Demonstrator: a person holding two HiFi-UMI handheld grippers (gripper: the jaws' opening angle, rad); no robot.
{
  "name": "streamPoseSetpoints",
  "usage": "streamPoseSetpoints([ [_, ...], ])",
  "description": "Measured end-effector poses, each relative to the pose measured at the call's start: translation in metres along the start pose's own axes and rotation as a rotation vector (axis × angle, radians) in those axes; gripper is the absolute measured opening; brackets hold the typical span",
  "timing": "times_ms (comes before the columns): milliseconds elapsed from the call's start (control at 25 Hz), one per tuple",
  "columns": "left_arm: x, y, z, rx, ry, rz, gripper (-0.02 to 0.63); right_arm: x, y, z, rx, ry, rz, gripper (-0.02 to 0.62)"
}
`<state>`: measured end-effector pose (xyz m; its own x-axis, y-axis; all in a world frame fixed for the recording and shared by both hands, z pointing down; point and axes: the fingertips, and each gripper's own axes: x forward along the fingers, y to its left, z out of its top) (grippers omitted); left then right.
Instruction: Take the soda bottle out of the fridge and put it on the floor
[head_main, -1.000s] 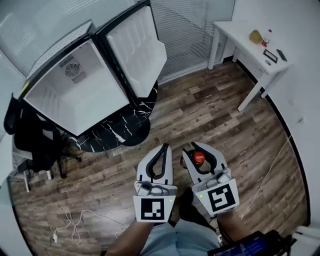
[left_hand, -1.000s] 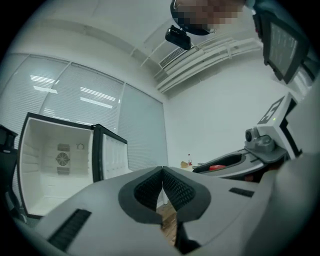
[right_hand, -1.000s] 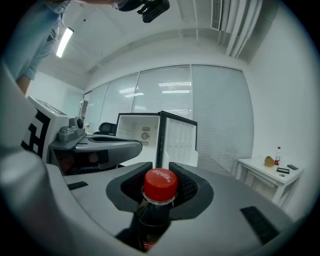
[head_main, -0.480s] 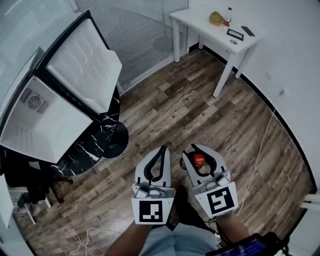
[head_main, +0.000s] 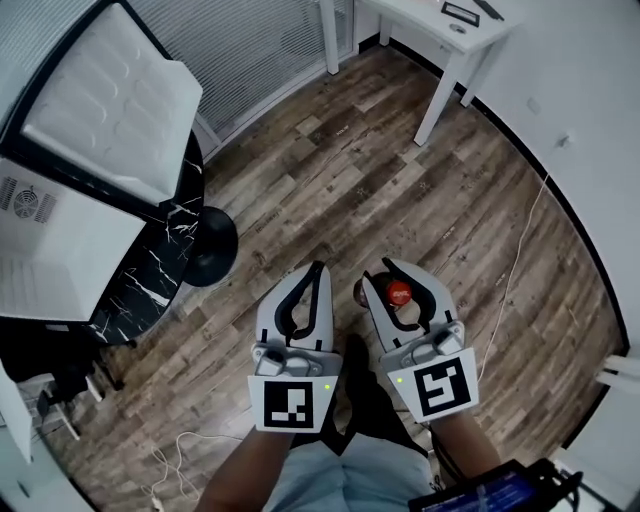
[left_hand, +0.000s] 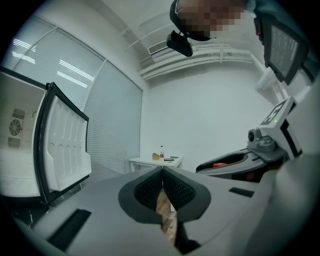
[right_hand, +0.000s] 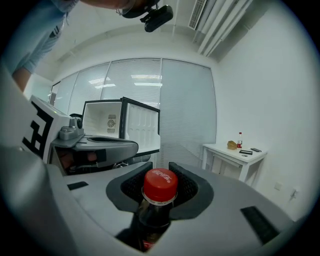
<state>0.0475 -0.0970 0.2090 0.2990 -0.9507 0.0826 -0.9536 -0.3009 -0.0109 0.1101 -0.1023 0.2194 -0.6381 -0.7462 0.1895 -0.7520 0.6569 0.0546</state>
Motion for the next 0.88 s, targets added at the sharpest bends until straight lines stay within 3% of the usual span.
streamPoseSetpoints([
  [480,0.032,0.001,-0.082,-0.032,0.070,-0.026,0.016,0.019,-0.021,-0.087,0.047,0.075,-0.051,0.114],
  [880,0.047,-0.015,-0.141,-0.001,0.124,-0.083,0.017,0.028,-0.032,-0.154,0.080,0.106,-0.067,0.114],
])
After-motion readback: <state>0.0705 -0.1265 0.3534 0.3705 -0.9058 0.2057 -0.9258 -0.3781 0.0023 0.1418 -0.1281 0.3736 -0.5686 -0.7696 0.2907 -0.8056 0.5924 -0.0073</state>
